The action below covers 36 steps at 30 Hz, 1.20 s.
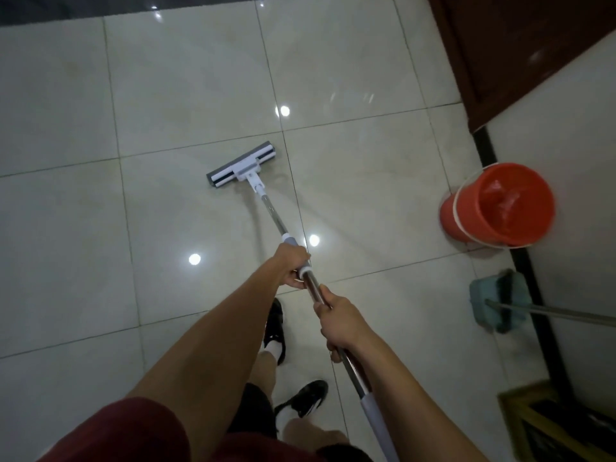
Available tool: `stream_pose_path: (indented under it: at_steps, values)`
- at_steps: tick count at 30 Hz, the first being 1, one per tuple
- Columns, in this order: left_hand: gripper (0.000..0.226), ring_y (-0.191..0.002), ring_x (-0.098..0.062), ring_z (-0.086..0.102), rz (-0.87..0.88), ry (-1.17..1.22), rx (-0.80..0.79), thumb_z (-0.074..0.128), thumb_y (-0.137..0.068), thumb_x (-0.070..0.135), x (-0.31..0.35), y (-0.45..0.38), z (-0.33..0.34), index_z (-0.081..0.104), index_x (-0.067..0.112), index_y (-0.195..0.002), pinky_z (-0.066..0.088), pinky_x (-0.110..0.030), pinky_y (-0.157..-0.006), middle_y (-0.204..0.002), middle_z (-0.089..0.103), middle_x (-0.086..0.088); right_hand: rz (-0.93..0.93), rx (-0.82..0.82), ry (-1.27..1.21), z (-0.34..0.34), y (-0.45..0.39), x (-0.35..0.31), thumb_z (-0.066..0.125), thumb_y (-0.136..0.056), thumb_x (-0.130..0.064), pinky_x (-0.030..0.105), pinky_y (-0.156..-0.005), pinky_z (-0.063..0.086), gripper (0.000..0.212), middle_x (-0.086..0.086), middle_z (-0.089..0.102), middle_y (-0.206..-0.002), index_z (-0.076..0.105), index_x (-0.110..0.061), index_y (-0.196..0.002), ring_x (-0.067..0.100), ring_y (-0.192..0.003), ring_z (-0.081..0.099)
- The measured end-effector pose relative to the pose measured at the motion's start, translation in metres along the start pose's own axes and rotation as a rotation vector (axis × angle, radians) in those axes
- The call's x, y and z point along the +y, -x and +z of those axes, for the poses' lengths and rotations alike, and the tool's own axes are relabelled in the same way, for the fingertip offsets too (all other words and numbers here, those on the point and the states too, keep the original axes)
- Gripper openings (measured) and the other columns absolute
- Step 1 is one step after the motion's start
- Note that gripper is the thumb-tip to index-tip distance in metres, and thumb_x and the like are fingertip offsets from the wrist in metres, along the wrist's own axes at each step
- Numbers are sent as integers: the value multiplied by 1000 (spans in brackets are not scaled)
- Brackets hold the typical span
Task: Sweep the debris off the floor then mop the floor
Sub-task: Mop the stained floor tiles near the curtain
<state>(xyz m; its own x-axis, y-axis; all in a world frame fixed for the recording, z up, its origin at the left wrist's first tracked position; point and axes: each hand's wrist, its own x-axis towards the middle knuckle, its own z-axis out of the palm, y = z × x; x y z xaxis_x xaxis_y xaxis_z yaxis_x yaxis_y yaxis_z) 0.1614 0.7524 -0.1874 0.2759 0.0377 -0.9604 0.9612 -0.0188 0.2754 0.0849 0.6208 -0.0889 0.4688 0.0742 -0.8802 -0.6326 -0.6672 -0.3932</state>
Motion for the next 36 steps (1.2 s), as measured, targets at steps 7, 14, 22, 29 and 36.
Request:
stream_pose_path:
  at_steps: [7,14,22,29,36]
  values:
    - [10,-66,-27,64,27,-116,-60,50,-103,7,-61,22,79,56,3,-110,58,-40,-46,-86,57,-16,37,52,-134,-1,51,95,38,-104,-26,27,-46,44,43,1,47,-70,40,-38,-144,15,-53,45]
    - [12,-64,-26,68,96,-239,-60,56,-102,13,-99,39,147,53,5,-92,59,-37,-44,-86,63,-17,41,126,-317,-5,84,163,37,-103,-23,34,-59,43,35,7,47,-72,50,-31,-134,22,-61,46]
    - [12,-64,-30,68,155,-171,13,63,-97,10,-74,18,147,52,4,-94,59,-41,-46,-89,63,-19,19,175,-425,-16,56,149,39,-101,-23,28,-46,42,28,7,47,-67,57,-37,-118,18,-49,44]
    - [16,-67,-27,66,176,-184,64,63,-97,11,17,-19,100,52,6,-87,57,-40,-53,-86,63,-16,10,187,-472,-31,-7,61,42,-104,-26,28,-52,45,21,6,51,-68,61,-19,-111,15,-49,47]
    - [15,-69,-29,66,202,-214,51,64,-96,10,160,-78,46,52,7,-86,61,-47,-61,-85,64,-18,-76,220,-507,-75,-106,-59,44,-104,-25,33,-67,46,12,-2,53,-71,53,-31,-109,11,-57,49]
